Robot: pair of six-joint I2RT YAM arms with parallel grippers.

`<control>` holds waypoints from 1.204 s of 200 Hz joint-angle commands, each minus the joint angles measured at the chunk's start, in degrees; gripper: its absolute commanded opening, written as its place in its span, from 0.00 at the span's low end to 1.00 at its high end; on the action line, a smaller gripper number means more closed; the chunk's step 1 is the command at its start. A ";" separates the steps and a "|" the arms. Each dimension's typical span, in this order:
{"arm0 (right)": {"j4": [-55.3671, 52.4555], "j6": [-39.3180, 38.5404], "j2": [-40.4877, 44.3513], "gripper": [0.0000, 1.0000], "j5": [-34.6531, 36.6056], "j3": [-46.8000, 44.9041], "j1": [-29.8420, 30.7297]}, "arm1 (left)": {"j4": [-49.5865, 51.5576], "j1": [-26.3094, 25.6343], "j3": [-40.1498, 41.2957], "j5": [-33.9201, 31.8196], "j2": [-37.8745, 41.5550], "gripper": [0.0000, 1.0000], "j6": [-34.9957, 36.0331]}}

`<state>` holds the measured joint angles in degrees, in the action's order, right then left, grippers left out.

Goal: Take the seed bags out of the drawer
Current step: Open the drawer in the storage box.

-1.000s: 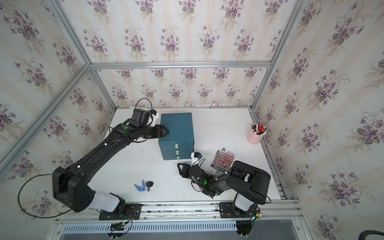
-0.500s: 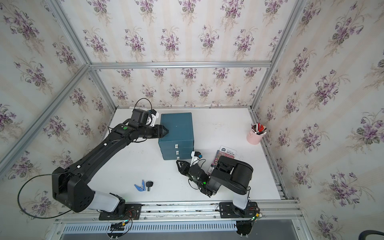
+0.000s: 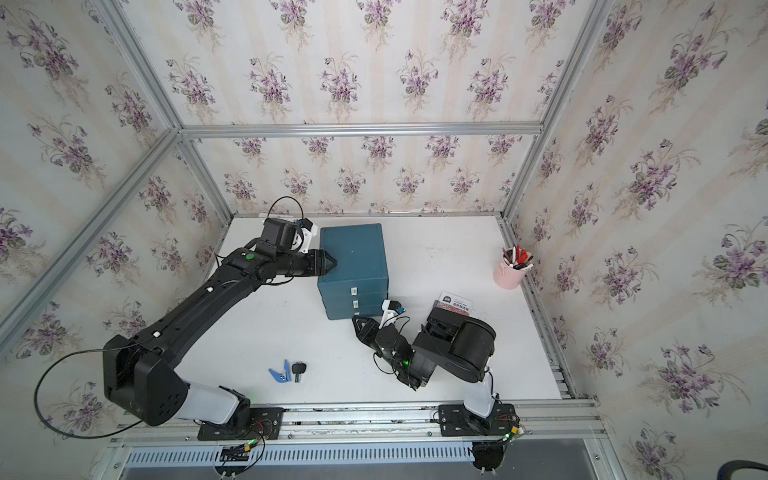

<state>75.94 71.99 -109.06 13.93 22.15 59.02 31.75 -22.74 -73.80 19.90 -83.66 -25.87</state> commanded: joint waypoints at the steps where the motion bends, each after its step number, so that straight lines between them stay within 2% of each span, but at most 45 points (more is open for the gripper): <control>1: 1.56 1.18 -0.91 0.28 0.10 0.34 -0.31 | 5.16 0.02 0.66 -0.70 -0.20 0.65 2.05; 55: 4.48 3.12 -2.99 0.29 0.85 0.16 -0.69 | 5.41 0.01 0.67 -0.96 -0.13 0.65 2.75; 92: 2.86 1.24 -2.36 0.23 0.39 1.36 -0.92 | 5.52 -0.02 1.00 -1.49 -0.02 0.64 3.20; 131: 1.80 0.07 -1.20 0.00 -0.78 0.82 -0.97 | 5.74 -0.02 0.83 -1.84 -0.28 0.65 3.62; 148: -0.07 -1.02 1.23 0.00 -1.18 -0.49 -0.30 | 5.84 0.00 0.85 -1.80 -0.53 0.65 3.63; 198: -22.64 -5.83 15.27 0.00 1.78 -3.43 5.84 | 5.57 0.12 0.78 -2.08 -1.12 0.64 3.50; 241: -46.67 -9.93 27.78 0.00 4.95 -0.38 10.82 | 5.32 0.11 0.76 -2.05 -1.76 0.64 3.16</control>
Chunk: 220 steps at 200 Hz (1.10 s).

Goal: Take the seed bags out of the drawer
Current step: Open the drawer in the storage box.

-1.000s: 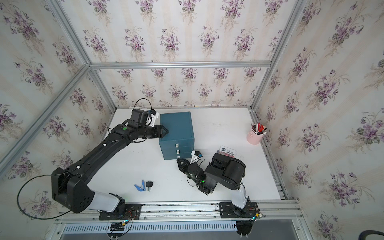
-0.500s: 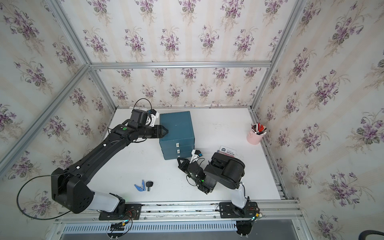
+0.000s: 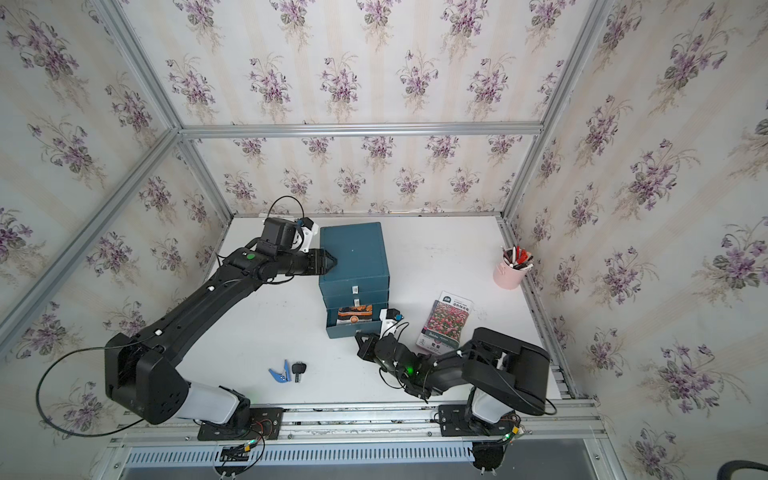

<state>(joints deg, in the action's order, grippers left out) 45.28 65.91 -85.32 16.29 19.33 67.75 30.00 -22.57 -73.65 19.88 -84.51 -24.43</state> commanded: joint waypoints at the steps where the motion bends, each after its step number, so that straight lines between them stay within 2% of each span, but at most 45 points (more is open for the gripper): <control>1: -16.67 -3.94 4.21 0.00 2.60 2.72 2.25 | 7.08 0.00 0.61 -1.99 -0.91 0.64 1.73; 32: -33.23 -4.08 6.74 0.00 2.80 8.24 6.21 | 6.87 0.20 0.52 -1.70 -1.32 0.64 1.55; 49: -37.90 -3.65 7.63 0.00 3.70 9.55 9.32 | 6.62 0.26 0.69 -1.35 -1.45 0.64 1.32; 92: -44.31 0.47 8.14 0.00 5.11 11.40 13.35 | 6.25 0.33 0.81 -0.89 -1.45 0.64 0.85; 141: -46.41 0.31 7.69 0.00 3.54 13.26 14.59 | 6.12 0.46 1.11 -1.04 -1.19 0.64 0.86; 150: -48.17 0.52 8.04 0.12 4.45 14.05 15.35 | 6.04 0.50 1.21 -1.06 -1.18 0.64 0.96; 158: -50.49 0.62 8.42 0.33 5.77 15.13 16.14 | 5.93 0.57 1.28 -1.16 -1.25 0.64 1.04; 164: -53.08 0.83 8.77 0.43 7.17 16.37 16.79 | 6.00 0.66 1.25 -1.19 -1.41 0.64 1.05; 169: -55.50 1.03 9.19 0.58 8.63 17.46 17.40 | 6.06 0.70 1.17 -1.11 -1.45 0.64 0.96; 176: -59.76 1.38 9.82 0.69 10.74 19.49 17.90 | 6.04 0.88 1.13 -1.02 -1.66 0.64 0.85; 185: -65.61 1.99 10.68 0.73 13.41 22.11 18.10 | 5.99 1.02 1.17 -0.94 -1.54 0.64 0.75; 205: -76.89 1.86 12.09 0.75 18.93 29.09 17.65 | 5.86 0.95 1.22 -0.45 -1.06 0.64 0.69; 220: -79.93 -1.74 11.19 0.75 17.89 33.45 14.86 | 6.04 1.03 1.08 -0.38 -0.66 0.65 0.87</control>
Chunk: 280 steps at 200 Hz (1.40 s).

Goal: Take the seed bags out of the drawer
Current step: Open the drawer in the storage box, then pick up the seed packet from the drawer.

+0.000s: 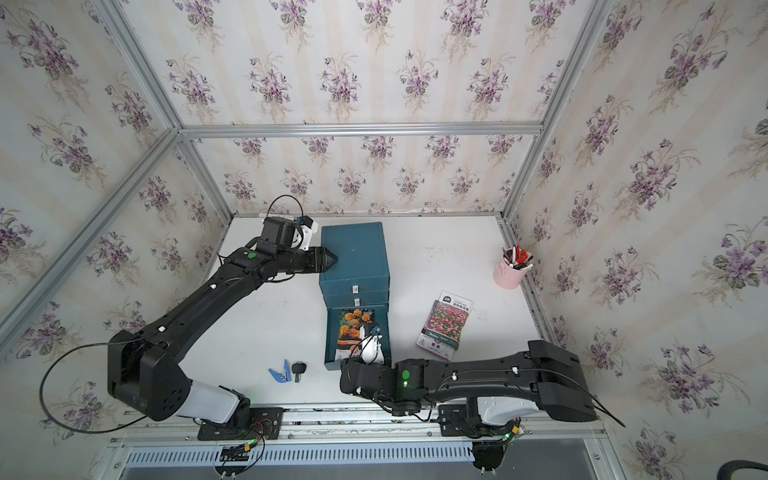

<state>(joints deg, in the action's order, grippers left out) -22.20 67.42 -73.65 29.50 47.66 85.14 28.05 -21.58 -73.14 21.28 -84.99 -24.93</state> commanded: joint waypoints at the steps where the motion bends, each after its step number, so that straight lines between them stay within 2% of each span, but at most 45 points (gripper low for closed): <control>1: -12.58 -3.52 -0.60 0.75 4.43 5.36 -2.75 | 8.03 0.00 0.56 -1.77 -0.13 0.65 1.37; 29: -8.84 -9.26 -5.35 0.76 -1.62 6.42 -10.37 | 7.81 0.04 0.55 -1.59 0.78 0.65 1.33; 72: 1.74 -12.13 -12.16 0.77 -7.70 3.90 -17.80 | 7.89 0.07 0.89 -1.24 0.97 0.66 1.46; 105: 2.89 -11.00 -18.85 0.77 -8.59 6.12 -18.29 | 7.72 0.14 0.81 -1.06 1.14 0.66 1.46; 134: 0.29 -8.55 -23.87 0.79 -5.33 8.01 -18.66 | 7.55 0.27 0.90 -1.06 1.10 0.66 1.44; 172: 4.05 -8.78 -28.77 0.80 -9.03 8.12 -19.96 | 7.63 0.31 1.11 -1.06 0.82 0.66 1.56; 196: 4.87 -8.41 -30.52 0.78 -11.20 8.23 -19.89 | 7.50 0.43 1.16 -1.06 1.12 0.66 1.58; 220: 6.63 -7.75 -30.15 0.61 -13.37 6.45 -19.84 | 7.54 0.45 1.27 -1.06 1.15 0.66 1.63; 241: 7.37 -6.96 -29.39 0.38 -14.28 4.89 -19.87 | 7.29 0.41 1.37 -1.06 1.06 0.66 1.42; 269: 5.38 -7.28 -28.50 0.01 -12.90 5.70 -19.88 | 7.19 0.48 1.49 0.38 0.71 0.66 1.35; 280: 4.19 -7.94 -28.08 0.00 -12.21 6.89 -19.85 | 7.23 0.45 1.60 0.21 0.71 0.66 1.37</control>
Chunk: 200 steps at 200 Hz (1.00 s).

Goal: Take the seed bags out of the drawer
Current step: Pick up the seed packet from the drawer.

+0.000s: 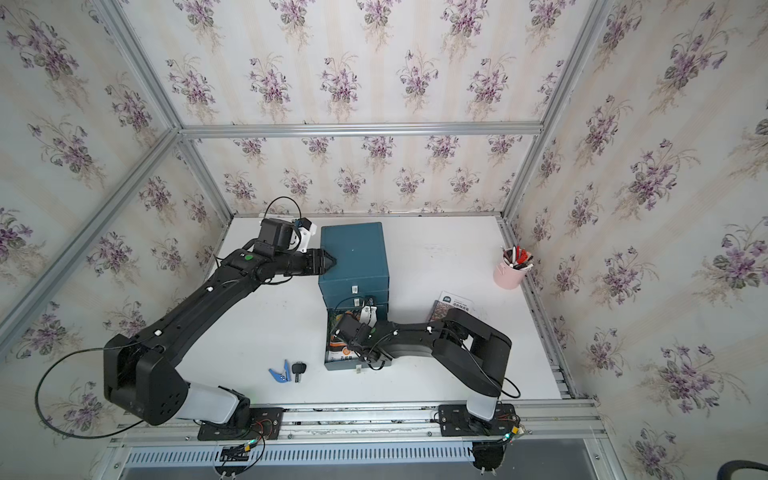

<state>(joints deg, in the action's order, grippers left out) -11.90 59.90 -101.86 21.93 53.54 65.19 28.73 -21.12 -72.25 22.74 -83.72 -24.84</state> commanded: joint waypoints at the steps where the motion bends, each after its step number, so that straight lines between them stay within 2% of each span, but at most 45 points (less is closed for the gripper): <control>1: -6.16 -0.45 0.20 0.00 -4.63 1.12 0.06 | 6.53 -0.03 0.70 -1.23 -0.52 0.66 1.29; 51: -7.95 -1.37 6.74 0.00 -4.62 3.76 0.44 | 6.43 -0.02 1.10 -1.56 -0.19 0.66 1.33; 111: -8.58 0.49 12.65 0.00 -3.67 1.78 1.83 | 6.30 -0.01 1.23 -1.43 -0.13 0.66 1.07; 200: -17.03 1.97 22.43 0.00 8.16 3.24 9.16 | 6.42 0.34 0.93 -1.91 -0.48 0.66 1.01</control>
<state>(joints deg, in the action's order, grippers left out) -25.71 60.49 -81.73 24.16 56.75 73.34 27.97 -21.02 -71.66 23.11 -83.59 -24.86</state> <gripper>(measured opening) 0.061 0.660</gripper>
